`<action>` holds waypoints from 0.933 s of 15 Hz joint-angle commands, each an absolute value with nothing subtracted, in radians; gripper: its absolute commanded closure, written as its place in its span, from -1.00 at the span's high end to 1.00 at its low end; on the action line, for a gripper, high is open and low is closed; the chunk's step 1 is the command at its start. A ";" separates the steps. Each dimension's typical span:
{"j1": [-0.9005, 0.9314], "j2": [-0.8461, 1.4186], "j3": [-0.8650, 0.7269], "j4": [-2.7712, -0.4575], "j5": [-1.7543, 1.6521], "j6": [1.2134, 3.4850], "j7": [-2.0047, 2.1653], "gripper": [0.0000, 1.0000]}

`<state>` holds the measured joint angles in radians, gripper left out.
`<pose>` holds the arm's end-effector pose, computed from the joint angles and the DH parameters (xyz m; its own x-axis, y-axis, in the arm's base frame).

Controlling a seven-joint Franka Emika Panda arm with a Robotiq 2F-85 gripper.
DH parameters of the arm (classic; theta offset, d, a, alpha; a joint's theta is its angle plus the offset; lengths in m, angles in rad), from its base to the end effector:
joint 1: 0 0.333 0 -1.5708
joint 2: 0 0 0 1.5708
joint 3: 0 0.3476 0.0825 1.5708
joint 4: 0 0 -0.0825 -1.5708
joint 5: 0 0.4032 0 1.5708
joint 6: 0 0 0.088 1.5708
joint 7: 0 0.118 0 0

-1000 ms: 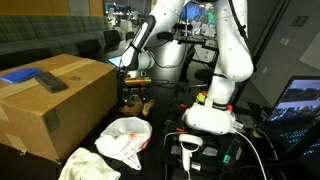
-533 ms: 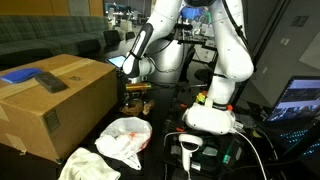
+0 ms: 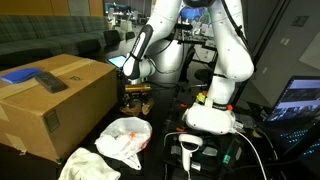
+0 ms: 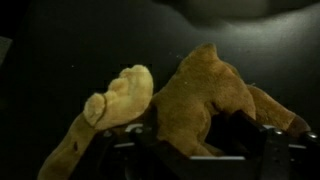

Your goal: Pick the objects on the box and put them on the table, then pick the objects on the table and put them on the box

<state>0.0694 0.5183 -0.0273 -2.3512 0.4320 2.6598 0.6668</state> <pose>0.4913 0.0095 0.0938 0.4962 -0.8347 -0.2387 -0.8504 -0.5227 0.0603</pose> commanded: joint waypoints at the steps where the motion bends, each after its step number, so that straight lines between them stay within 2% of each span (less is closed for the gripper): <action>1: 0.099 0.544 -0.036 -2.354 0.422 2.701 0.717 -0.14; 7: 0.118 0.554 -0.022 -2.361 0.431 2.713 0.762 -0.95; 9: 0.126 0.540 -0.022 -2.374 0.429 2.717 0.779 -1.00; 14: 0.160 0.441 -0.046 -2.452 0.386 2.696 0.812 -0.97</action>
<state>0.1299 0.5170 -0.0284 -2.3758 0.4256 2.6889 0.7728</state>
